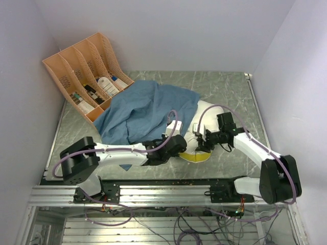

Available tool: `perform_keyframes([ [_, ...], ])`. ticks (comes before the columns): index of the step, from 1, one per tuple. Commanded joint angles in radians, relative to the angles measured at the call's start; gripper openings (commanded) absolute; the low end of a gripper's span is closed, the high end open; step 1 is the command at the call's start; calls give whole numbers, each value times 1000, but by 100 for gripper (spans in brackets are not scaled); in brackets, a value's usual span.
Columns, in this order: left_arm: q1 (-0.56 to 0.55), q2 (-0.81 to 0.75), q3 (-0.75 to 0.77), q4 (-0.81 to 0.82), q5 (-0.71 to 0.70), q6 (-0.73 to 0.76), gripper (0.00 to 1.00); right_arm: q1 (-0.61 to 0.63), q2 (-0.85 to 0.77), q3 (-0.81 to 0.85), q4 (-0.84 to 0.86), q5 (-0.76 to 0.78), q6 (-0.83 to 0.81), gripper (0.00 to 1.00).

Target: Put the pillow into the pillowcase

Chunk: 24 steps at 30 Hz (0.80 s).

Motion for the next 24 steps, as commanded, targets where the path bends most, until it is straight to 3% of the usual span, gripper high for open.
perform_keyframes([
  [1, 0, -100, 64, 22, 158, 73, 7, 30, 133, 93, 62, 4, 155, 26],
  [3, 0, -119, 106, 7, 221, 107, 7, 32, 205, 167, 59, -62, 248, 1],
  [7, 0, -148, 161, -46, 281, 152, 7, 21, 243, 279, 246, -187, 615, 0],
  [9, 2, -159, 172, -75, 276, 167, 7, 6, 217, 302, 531, -205, 891, 0],
  [12, 20, -169, 181, -49, 331, 178, 7, -4, 181, 236, 1059, -33, 1342, 0],
  [15, 54, -144, 236, 47, 471, 189, 7, 55, 228, 139, 1369, 40, 1596, 0],
  [18, 63, -103, 363, 66, 568, 216, 7, 119, 258, 67, 1481, -14, 1607, 0],
  [21, 67, -98, 407, 82, 609, 226, 7, 153, 250, 17, 1392, -74, 1494, 0],
  [24, 98, -130, 316, 131, 631, 193, 7, 149, 261, 7, 1248, -102, 1323, 0],
])
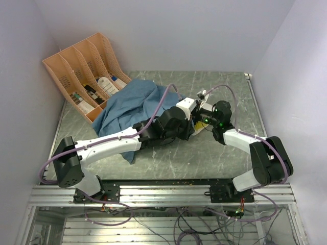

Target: Put the pillow into the pillowcase

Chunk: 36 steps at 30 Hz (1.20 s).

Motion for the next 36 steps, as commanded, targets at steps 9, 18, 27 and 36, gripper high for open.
perform_keyframes([
  [9, 30, -126, -552, 665, 352, -265, 7, -88, -149, 188, -1222, -202, -1163, 84],
  [18, 25, -102, -657, 781, 403, -296, 20, -379, -299, 339, -1817, -79, -1723, 90],
  [27, -97, 12, -469, 540, 468, -190, 70, -474, -71, 422, -1215, -85, -1097, 100],
  [36, -128, -330, -336, -54, 330, 8, 91, -463, 429, 657, -1144, -86, -995, 100],
])
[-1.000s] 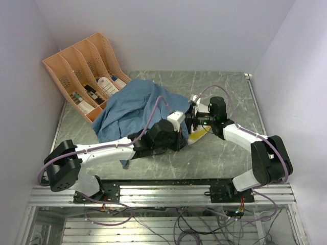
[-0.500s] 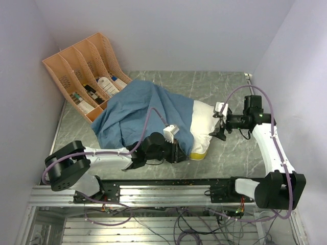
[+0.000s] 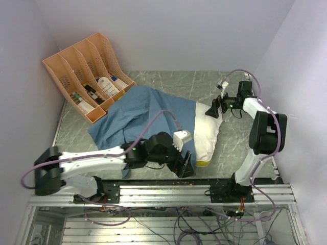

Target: Put the pillow into the pillowcase

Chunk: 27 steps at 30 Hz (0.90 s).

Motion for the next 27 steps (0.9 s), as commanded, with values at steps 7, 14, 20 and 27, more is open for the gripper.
perform_keyframes([
  [7, 9, -280, 112, -330, -236, 127, 99, 37, 240, 51, -30, -11, -37, 52],
  [14, 213, -177, 198, -226, -253, 55, 99, 40, -13, 24, 26, -62, -64, 0],
  [20, 304, -73, 382, -192, -368, 98, 99, 81, -338, -66, 306, -47, -69, 0],
  [27, 305, 37, 529, -194, -558, 176, 74, 222, -601, -322, 356, -37, -291, 0],
])
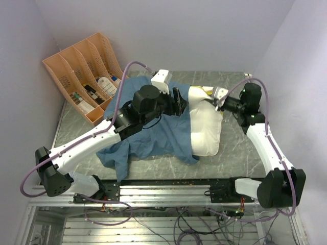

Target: Put the pillow into the pillowcase

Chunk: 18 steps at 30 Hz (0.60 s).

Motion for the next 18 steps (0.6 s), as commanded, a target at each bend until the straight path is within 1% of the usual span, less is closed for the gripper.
perform_keyframes([
  [1, -1, 71, 88, -2, -185, 62, 74, 85, -68, -136, 15, -9, -187, 0],
  [2, 0, 88, 99, -16, -215, 74, 75, 103, -86, -173, 14, 8, -217, 0],
  [4, 2, 118, 110, -30, -269, 82, 84, 123, -109, -223, 0, 25, -255, 0],
  [6, 5, 148, 118, -24, -279, 94, 90, 136, -128, -266, -16, 16, -292, 0],
  [7, 5, 167, 132, -27, -274, 99, 92, 147, -137, -282, -34, 11, -317, 0],
  [11, 5, 244, 212, -77, -255, 107, 93, 190, -161, -318, -100, 12, -379, 0],
  [14, 5, 256, 209, -74, -239, 104, 92, 200, -178, -334, -134, -2, -400, 0],
  [18, 6, 226, 173, -58, -222, 105, 92, 205, -192, -349, -140, -7, -392, 0],
])
